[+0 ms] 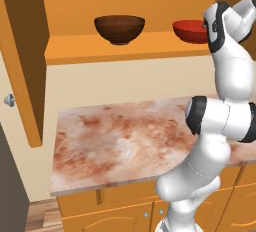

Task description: Pick up the bowls from the cabinet and place each bowl in front of a stool on the dining counter.

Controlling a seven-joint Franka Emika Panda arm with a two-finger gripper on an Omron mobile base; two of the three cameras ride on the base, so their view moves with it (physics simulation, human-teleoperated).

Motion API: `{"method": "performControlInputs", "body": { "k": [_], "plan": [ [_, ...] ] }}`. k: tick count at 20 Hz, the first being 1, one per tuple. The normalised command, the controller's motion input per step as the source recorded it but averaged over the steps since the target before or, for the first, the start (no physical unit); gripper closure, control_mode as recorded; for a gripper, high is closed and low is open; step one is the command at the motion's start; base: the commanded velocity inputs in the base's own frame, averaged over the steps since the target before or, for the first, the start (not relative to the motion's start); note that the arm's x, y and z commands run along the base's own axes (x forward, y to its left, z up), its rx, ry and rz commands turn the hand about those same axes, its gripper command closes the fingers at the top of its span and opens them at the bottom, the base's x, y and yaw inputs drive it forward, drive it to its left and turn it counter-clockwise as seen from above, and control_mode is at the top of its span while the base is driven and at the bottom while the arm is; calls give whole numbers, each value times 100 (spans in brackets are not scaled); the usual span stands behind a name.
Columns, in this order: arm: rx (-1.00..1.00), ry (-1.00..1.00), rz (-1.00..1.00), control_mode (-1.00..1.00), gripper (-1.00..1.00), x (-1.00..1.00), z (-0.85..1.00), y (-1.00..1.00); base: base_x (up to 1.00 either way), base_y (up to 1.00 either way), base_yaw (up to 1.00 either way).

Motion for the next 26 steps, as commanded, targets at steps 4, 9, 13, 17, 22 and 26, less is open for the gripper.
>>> {"method": "performControlInputs", "body": {
  "k": [4,9,13,17,22,26],
  "plan": [
    [2,5,0,-100,-100,34,0,-7,0,0,0],
    [0,3,0,-100,100,12,-7,0,0,0,0],
    [0,0,0,-100,100,1,-8,0,0,0,0],
    [0,0,0,-100,100,-1,-18,2,0,0,0],
    [-2,-1,0,-100,100,-63,-44,44,0,0,0],
    [-6,-3,0,-100,100,-100,-13,62,0,0,0]
  ]
}}
